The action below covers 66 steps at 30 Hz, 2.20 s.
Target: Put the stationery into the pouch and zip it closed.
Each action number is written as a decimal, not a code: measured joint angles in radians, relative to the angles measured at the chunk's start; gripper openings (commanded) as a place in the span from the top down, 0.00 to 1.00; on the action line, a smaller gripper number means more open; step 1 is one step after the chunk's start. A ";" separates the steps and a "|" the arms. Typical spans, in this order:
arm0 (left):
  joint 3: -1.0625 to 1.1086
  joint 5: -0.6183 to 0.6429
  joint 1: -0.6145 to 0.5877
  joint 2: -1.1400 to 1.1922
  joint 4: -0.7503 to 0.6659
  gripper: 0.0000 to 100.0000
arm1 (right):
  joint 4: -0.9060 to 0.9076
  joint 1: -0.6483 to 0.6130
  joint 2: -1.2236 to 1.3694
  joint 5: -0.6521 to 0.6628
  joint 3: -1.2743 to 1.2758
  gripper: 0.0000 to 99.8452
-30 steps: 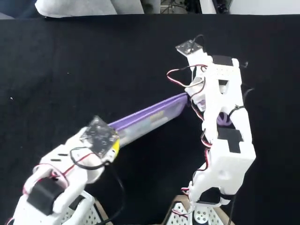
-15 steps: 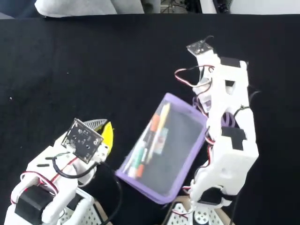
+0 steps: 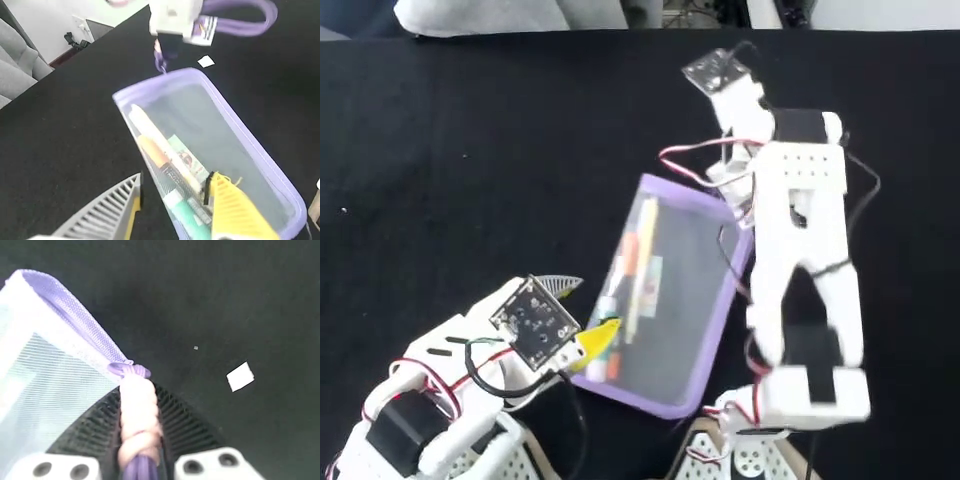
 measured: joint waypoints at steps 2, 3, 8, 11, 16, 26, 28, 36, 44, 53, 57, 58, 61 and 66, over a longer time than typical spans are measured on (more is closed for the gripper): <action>0.000 0.000 0.000 0.000 0.000 0.77 | 0.008 -0.032 -0.077 0.000 0.000 0.99; 0.000 0.000 0.000 0.000 0.000 0.77 | 0.009 -0.046 -0.112 -0.003 0.000 0.99; 0.000 0.000 0.000 0.000 0.000 0.77 | 0.023 -0.077 -0.264 -0.026 -0.017 0.99; 0.000 0.000 -0.002 0.000 0.000 0.77 | 0.060 -0.077 -0.324 -0.029 -0.069 0.99; 0.006 0.000 -0.135 0.000 -0.040 0.77 | 0.118 -0.086 -0.381 -0.029 -0.192 0.99; 0.212 -0.009 -0.287 0.008 -0.288 0.77 | 0.272 -0.169 -0.391 -0.029 -0.445 0.99; 0.250 -0.009 -0.287 0.008 -0.347 0.77 | 0.276 -0.207 -0.391 -0.029 -0.483 0.99; 0.285 -0.009 -0.209 0.008 -0.433 0.77 | 0.278 -0.244 -0.451 -0.029 -0.463 0.99; 0.285 -0.009 -0.021 0.008 -0.433 0.77 | 0.278 -0.316 -0.453 -0.014 -0.457 0.99; 0.244 0.074 -0.210 0.009 -0.433 0.77 | 0.278 -0.333 -0.456 0.011 -0.503 0.99; 0.198 0.094 -0.322 0.008 -0.431 0.77 | 0.278 -0.333 -0.456 0.002 -0.503 0.99; 0.193 0.095 -0.331 0.008 -0.425 0.77 | 0.278 -0.333 -0.456 -0.012 -0.503 0.99; 0.187 0.095 -0.338 0.008 -0.393 0.77 | 0.275 -0.331 -0.453 -0.046 -0.503 0.99; 0.187 0.129 -0.341 0.008 -0.384 0.77 | 0.199 -0.261 -0.433 -0.075 -0.511 0.99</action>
